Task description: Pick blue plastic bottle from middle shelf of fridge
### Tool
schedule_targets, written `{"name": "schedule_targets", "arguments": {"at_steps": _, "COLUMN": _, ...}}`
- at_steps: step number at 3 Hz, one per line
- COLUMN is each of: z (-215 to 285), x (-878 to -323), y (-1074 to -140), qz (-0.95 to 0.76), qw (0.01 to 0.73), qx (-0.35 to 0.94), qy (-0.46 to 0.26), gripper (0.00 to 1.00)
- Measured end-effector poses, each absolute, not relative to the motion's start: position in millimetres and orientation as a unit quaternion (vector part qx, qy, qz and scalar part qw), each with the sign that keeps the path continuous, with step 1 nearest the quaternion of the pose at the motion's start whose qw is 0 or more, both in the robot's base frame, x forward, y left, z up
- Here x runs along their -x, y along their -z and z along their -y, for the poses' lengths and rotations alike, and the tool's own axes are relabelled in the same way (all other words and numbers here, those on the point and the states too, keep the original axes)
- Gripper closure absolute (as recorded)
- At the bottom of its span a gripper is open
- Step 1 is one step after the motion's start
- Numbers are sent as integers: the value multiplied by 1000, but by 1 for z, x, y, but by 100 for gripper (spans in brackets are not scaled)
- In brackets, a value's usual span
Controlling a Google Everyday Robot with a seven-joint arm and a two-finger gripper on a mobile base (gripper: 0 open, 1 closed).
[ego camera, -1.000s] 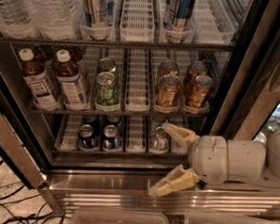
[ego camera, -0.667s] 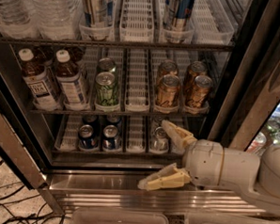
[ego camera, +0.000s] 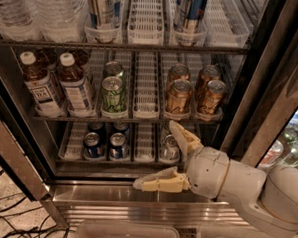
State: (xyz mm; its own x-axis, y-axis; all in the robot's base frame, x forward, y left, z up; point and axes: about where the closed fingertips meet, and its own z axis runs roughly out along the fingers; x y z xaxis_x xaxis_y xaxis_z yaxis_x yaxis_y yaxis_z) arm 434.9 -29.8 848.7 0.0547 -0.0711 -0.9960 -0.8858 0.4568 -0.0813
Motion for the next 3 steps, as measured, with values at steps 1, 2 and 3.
{"name": "schedule_targets", "arguments": {"at_steps": 1, "z": 25, "x": -443, "y": -841, "qz": -622, "qw": 608, "qx": 377, "qy": -318, "gripper": 0}}
{"name": "schedule_targets", "arguments": {"at_steps": 2, "z": 18, "x": -445, "y": -828, "qz": -639, "qw": 628, "qx": 320, "qy": -307, "gripper": 0}}
{"name": "schedule_targets", "arguments": {"at_steps": 3, "z": 4, "x": -452, "y": -839, "qz": -625, "qw": 648, "qx": 321, "qy": -293, "gripper": 0}}
